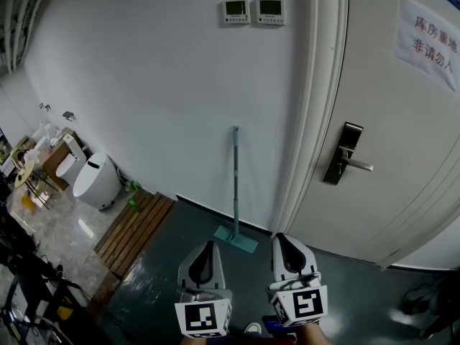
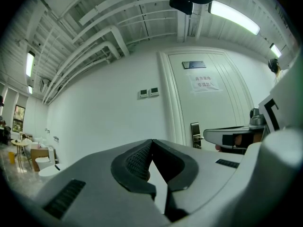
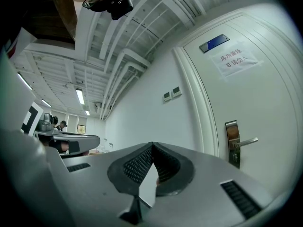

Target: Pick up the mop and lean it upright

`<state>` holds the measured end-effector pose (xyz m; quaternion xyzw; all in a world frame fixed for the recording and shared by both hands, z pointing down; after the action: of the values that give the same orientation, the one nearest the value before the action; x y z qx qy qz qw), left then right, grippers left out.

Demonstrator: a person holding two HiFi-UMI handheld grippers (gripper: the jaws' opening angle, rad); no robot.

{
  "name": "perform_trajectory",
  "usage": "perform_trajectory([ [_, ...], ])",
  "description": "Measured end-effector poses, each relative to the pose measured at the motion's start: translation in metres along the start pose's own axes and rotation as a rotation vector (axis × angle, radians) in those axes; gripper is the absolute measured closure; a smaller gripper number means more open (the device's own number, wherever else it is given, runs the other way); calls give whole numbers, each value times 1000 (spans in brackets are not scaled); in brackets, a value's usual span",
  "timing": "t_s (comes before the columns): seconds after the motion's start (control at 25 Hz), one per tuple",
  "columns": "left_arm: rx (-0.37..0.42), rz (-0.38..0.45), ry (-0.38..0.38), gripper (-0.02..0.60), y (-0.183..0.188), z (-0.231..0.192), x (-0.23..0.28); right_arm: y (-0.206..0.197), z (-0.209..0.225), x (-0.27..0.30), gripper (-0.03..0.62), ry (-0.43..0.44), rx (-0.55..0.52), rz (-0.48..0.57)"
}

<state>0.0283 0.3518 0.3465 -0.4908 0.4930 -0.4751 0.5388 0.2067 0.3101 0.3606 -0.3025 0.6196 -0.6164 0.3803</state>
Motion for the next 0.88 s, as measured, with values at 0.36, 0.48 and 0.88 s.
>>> perform_trajectory([
  [0.36, 8, 5, -4, 568, -3, 3, 14, -7, 9, 9, 579, 0, -9, 1],
  [0.48, 8, 8, -20, 568, -4, -2, 24, -8, 10, 17, 579, -16, -6, -2],
  [0.88, -9, 8, -69, 566, -11, -52, 64, -8, -14, 80, 579, -45, -33, -15],
])
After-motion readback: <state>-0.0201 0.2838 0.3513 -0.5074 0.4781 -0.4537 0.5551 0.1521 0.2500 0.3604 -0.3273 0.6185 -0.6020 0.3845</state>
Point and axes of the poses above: the fingertips, and each gripper's own axes: x forward along the fingers, z to its right, y out of its top, the point moved 8 cm from there along -x, backward along the fingers, and after that the axes turned 2 degrees about y, right-handed, at the moved point
